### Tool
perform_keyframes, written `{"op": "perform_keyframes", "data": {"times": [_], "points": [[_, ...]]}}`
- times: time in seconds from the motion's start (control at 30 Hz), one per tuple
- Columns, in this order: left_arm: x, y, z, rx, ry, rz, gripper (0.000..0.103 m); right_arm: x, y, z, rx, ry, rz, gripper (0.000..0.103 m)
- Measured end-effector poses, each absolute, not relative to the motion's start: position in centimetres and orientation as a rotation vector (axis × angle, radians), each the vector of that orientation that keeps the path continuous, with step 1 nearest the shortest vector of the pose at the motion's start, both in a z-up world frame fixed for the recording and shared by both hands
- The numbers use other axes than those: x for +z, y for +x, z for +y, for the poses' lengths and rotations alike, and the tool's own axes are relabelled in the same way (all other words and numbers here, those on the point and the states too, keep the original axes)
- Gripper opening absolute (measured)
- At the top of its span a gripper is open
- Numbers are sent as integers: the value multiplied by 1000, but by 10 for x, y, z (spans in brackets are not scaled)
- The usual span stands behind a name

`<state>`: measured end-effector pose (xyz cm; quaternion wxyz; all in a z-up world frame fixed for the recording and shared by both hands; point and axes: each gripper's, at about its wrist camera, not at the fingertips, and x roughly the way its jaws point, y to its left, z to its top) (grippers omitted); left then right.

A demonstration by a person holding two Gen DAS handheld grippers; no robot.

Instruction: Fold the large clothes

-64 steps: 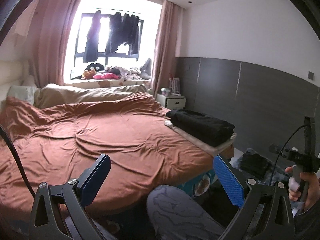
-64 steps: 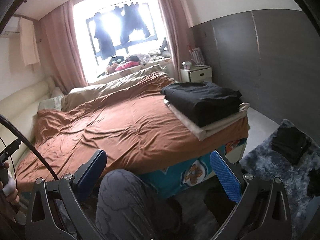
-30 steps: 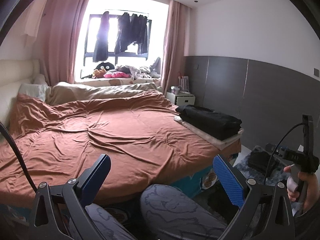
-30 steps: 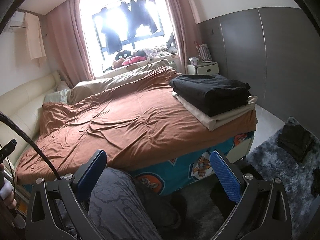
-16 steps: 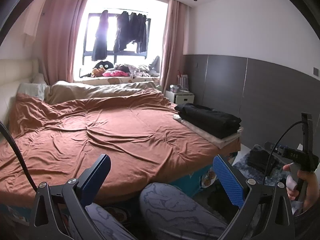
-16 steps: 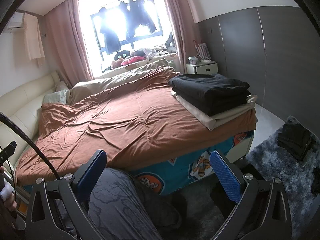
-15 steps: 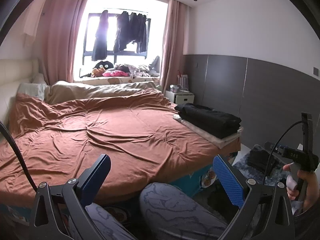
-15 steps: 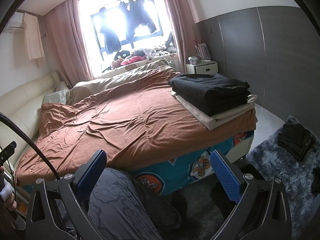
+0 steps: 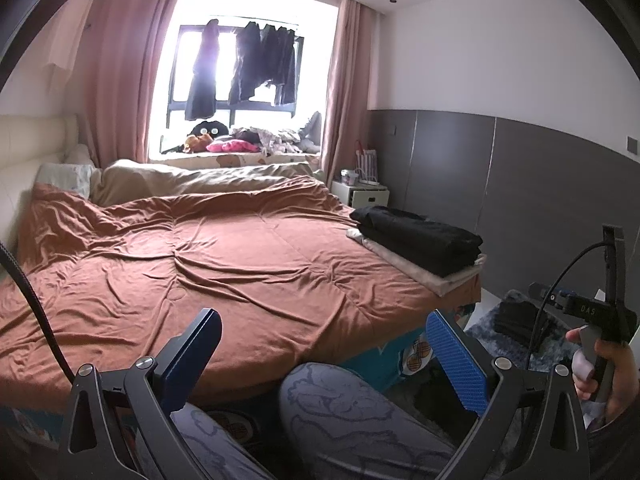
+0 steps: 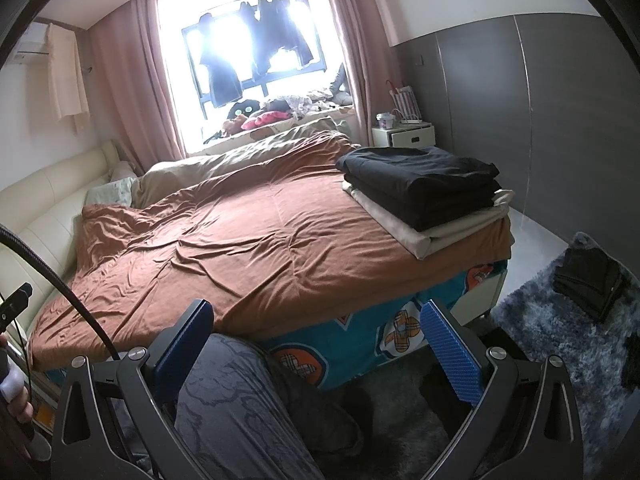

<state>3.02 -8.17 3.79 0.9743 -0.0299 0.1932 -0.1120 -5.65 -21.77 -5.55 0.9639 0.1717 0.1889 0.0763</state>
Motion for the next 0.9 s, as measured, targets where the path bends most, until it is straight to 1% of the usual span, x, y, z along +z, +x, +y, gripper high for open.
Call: {"op": "perform_keyframes", "data": {"times": [0.9], "points": [[35, 10, -89, -218, -72, 368, 103, -58, -72, -226, 152, 349, 362, 103]]}}
